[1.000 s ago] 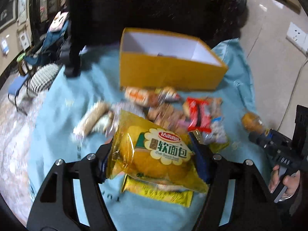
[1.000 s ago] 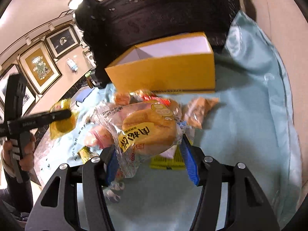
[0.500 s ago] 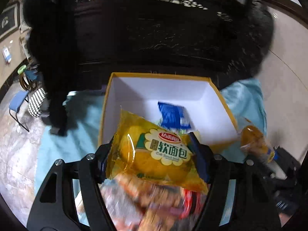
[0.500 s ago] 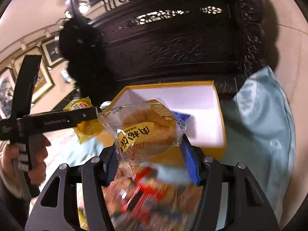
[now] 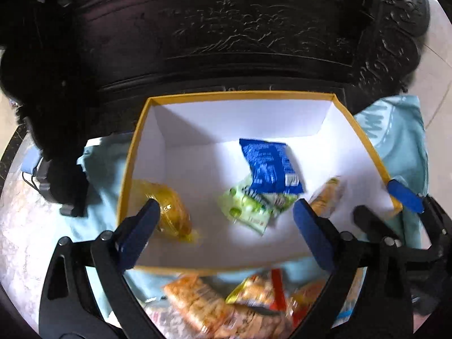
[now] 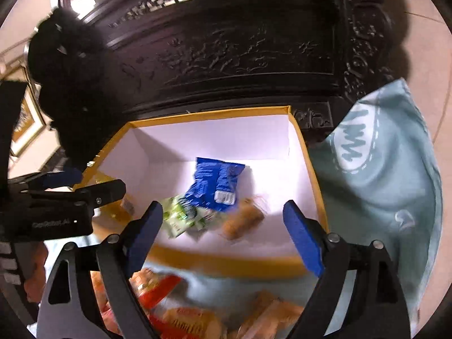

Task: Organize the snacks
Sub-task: 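Carry both bread bags into the yellow box and open both grippers, then return to the pile and grasp the pink cookie bag with the left gripper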

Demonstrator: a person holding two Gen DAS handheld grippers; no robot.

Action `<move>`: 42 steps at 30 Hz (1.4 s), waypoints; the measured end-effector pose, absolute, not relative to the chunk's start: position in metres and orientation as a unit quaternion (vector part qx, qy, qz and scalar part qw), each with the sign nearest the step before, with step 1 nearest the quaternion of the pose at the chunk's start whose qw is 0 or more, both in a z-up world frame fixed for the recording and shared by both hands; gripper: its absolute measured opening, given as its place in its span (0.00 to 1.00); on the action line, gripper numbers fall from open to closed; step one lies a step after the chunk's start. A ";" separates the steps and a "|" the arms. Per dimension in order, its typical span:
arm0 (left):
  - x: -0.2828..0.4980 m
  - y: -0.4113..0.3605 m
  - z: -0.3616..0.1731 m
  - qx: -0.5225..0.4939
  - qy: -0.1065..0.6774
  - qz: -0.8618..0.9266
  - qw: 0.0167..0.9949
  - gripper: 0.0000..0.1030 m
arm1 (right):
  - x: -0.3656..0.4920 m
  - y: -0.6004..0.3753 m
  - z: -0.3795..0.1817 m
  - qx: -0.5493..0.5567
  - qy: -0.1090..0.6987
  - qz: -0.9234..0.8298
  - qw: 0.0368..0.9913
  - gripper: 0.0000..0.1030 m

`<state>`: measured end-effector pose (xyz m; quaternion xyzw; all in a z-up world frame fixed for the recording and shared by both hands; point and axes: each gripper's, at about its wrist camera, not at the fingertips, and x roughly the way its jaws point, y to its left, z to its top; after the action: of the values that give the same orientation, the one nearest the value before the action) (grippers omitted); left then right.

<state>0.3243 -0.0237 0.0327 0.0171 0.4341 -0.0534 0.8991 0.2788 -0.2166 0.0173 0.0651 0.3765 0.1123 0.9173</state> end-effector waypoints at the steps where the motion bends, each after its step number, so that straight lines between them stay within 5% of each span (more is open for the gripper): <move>1: 0.316 -0.020 0.035 0.021 0.433 -0.056 0.899 0.94 | 0.266 -0.222 0.021 0.075 0.370 0.119 0.918 0.91; 17: 0.148 -0.004 0.012 0.077 0.414 -0.074 0.904 0.98 | 0.131 -0.247 0.011 0.107 0.373 0.106 0.915 0.99; 27: 0.130 -0.014 -0.043 0.078 0.434 -0.082 0.894 0.98 | 0.119 -0.261 -0.052 0.189 0.370 0.098 0.904 0.99; 38: 0.142 -0.022 -0.080 0.076 0.436 -0.098 0.891 0.97 | 0.121 -0.258 -0.060 0.210 0.381 0.118 0.892 0.99; 39: 0.141 -0.022 -0.080 0.078 0.431 -0.100 0.893 0.93 | 0.121 -0.254 -0.060 0.201 0.386 0.119 0.892 0.99; 42: 0.139 -0.023 -0.081 0.067 0.424 -0.124 0.895 0.50 | 0.118 -0.247 -0.058 0.181 0.382 0.119 0.898 0.99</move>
<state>0.1387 -0.0235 -0.0813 0.0665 0.4237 -0.1242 0.8948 0.1177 -0.2467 -0.0577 0.1810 0.3821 0.1189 0.8984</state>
